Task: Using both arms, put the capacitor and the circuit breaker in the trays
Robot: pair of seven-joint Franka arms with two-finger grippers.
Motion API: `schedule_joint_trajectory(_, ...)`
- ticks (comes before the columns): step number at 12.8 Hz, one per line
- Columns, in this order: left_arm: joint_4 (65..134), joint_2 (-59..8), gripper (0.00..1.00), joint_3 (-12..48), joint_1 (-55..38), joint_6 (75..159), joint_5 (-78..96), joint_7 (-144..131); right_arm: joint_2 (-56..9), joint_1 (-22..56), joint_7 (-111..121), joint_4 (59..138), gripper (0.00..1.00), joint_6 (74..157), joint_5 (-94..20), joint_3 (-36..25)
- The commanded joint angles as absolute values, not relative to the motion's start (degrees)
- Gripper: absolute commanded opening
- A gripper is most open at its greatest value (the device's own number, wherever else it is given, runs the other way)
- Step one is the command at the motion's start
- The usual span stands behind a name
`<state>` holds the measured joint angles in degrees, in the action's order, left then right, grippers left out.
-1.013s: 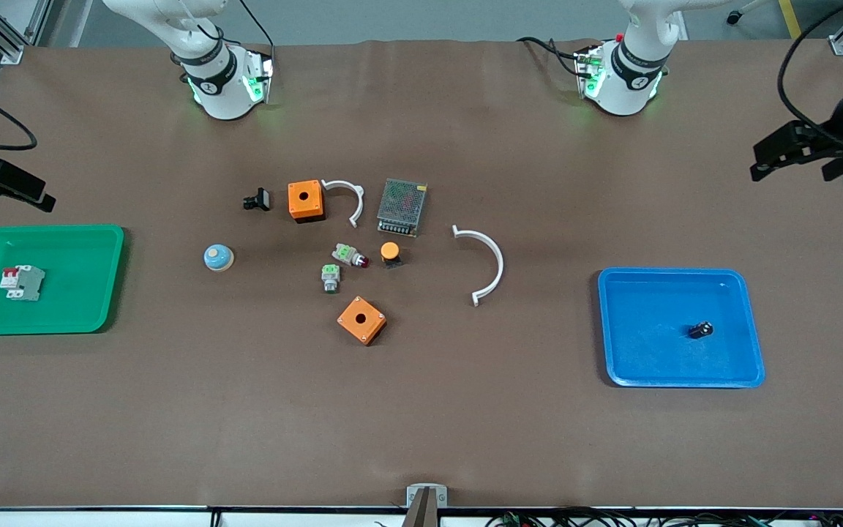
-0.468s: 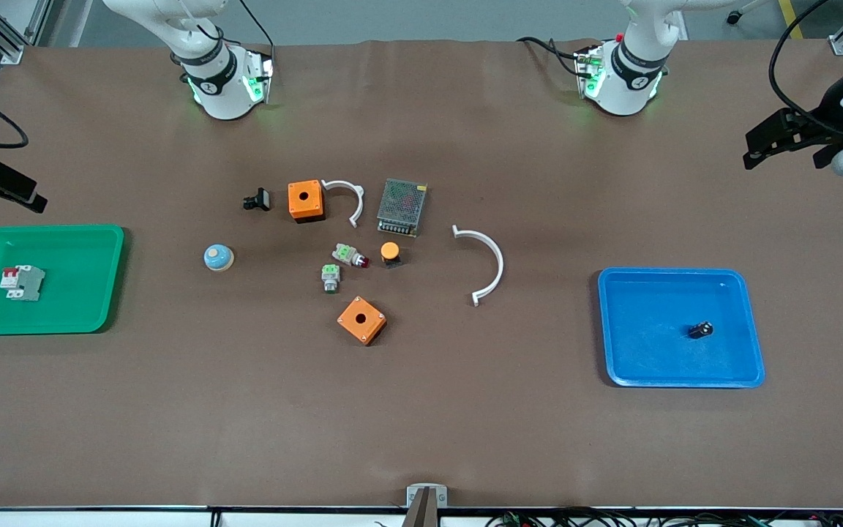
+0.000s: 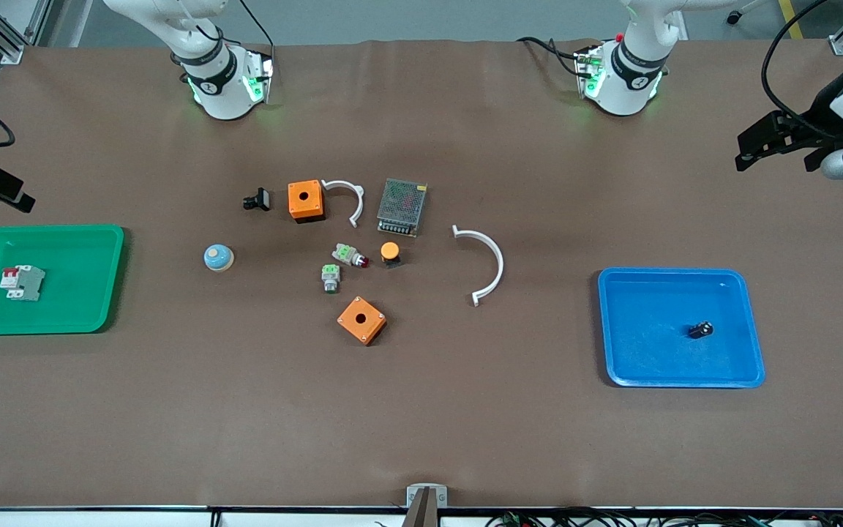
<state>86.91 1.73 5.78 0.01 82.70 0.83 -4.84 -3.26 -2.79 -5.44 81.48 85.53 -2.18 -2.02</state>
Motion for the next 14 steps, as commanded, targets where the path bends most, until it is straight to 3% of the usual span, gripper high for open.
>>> schedule_joint_trajectory(1,87.45,2.29,1.00,5.80,0.17,83.41,1.05,-5.10,-2.64,-3.43,-6.06,81.21,1.00,85.34,-2.20,-1.41)
schedule_joint_trajectory(14,87.28,1.49,1.00,5.80,-0.09,83.23,0.79,-4.05,-2.64,-3.25,-5.89,81.21,1.00,85.43,-2.02,-1.32)
